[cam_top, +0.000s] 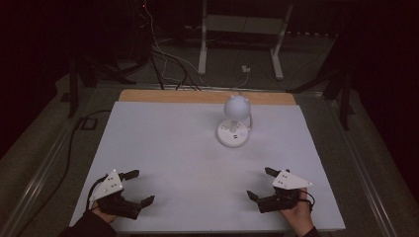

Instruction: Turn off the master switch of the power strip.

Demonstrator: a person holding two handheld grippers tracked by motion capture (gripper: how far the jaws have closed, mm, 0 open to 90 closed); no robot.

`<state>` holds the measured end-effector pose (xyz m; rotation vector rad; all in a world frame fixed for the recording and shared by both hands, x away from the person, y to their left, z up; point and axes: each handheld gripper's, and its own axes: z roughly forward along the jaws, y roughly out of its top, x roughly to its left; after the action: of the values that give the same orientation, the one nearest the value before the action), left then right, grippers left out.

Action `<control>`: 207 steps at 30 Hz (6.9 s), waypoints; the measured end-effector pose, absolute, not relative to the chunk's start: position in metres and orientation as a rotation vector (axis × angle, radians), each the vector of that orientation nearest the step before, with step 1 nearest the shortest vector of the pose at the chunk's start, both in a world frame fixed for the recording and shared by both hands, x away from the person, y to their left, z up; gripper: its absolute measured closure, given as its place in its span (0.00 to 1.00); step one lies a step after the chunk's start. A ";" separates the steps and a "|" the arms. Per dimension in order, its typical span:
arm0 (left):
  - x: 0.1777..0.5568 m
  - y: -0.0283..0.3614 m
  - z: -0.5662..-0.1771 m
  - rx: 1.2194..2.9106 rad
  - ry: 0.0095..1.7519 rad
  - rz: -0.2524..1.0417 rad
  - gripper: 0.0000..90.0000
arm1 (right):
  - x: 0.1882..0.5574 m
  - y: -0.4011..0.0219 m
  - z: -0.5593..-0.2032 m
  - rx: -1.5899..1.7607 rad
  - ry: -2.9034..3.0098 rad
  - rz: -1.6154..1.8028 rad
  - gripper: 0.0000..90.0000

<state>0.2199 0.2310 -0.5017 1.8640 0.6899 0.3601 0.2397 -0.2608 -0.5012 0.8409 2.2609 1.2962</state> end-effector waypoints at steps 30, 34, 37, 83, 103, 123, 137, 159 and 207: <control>0.219 0.226 -0.500 1.875 0.663 0.360 0.00 | 0.229 -0.247 -0.493 0.828 2.364 1.336 0.00; 0.219 0.226 -0.499 1.872 0.657 0.362 0.00 | 0.228 -0.246 -0.490 0.815 2.357 1.338 0.00; 0.219 0.226 -0.500 1.880 0.657 0.368 0.00 | 0.226 -0.244 -0.487 0.815 2.350 1.338 0.00; 0.218 0.226 -0.498 1.862 0.658 0.369 0.00 | 0.248 -0.234 -0.443 0.817 2.260 1.458 0.00; 0.218 0.225 -0.498 1.868 0.653 0.376 0.00 | 0.271 -0.237 -0.424 0.821 2.186 1.412 0.00; 0.218 0.225 -0.498 1.865 0.650 0.371 0.00 | 0.297 -0.232 -0.414 0.841 2.140 1.362 0.00; 0.218 0.224 -0.498 1.865 0.649 0.370 0.00 | 0.320 -0.230 -0.416 0.919 2.103 1.298 0.00; 0.218 0.225 -0.497 1.858 0.650 0.364 0.00 | 0.356 -0.228 -0.432 1.001 2.123 1.228 0.00; 0.219 0.225 -0.498 1.858 0.653 0.355 0.00 | 0.401 -0.228 -0.478 1.337 1.994 1.091 0.70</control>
<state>0.2187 0.2253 -0.4978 1.8584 0.6531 0.3546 0.4008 -0.2275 -0.4778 1.3372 1.9941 1.0906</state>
